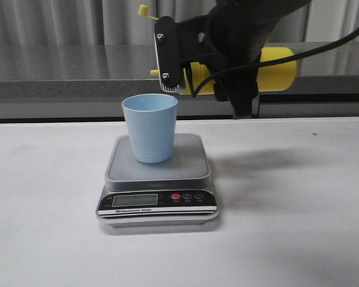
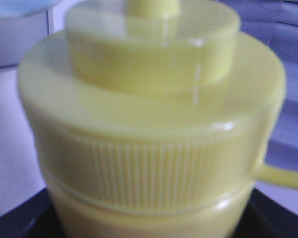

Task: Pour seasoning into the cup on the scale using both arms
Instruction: 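Hold the inverted bottle nozzle-down above the blue cup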

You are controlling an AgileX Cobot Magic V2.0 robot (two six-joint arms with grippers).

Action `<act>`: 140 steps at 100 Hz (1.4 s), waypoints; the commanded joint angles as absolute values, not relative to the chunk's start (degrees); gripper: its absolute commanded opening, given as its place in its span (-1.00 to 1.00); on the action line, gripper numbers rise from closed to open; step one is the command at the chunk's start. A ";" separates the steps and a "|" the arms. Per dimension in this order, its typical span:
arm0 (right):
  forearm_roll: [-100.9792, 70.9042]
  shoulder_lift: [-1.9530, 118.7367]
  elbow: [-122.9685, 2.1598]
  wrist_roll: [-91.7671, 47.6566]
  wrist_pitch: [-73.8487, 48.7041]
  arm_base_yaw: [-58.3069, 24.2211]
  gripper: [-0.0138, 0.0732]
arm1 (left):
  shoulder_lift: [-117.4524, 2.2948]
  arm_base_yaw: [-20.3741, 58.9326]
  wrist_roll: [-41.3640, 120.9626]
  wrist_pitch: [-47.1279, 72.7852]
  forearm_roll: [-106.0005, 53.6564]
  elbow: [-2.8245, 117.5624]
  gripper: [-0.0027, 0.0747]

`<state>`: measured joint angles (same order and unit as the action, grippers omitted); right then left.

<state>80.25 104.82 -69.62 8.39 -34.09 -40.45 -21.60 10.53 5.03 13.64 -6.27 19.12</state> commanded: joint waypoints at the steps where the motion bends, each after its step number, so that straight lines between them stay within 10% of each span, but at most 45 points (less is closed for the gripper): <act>1: 83.56 102.15 -71.67 6.25 -36.20 -40.75 -0.43 | -21.87 10.30 5.09 8.85 -6.47 20.76 -0.98; 97: 87.96 102.15 -71.67 -1.59 -38.26 -41.99 -0.43 | -21.87 10.30 5.09 8.85 -6.47 20.76 -0.98; 140: 81.75 100.41 -71.67 19.70 -41.07 -42.02 -0.43 | -21.87 10.30 5.09 8.85 -6.47 20.76 -0.98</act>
<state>80.91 104.72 -69.74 12.48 -37.94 -41.96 -21.60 10.53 5.03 13.64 -6.27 19.12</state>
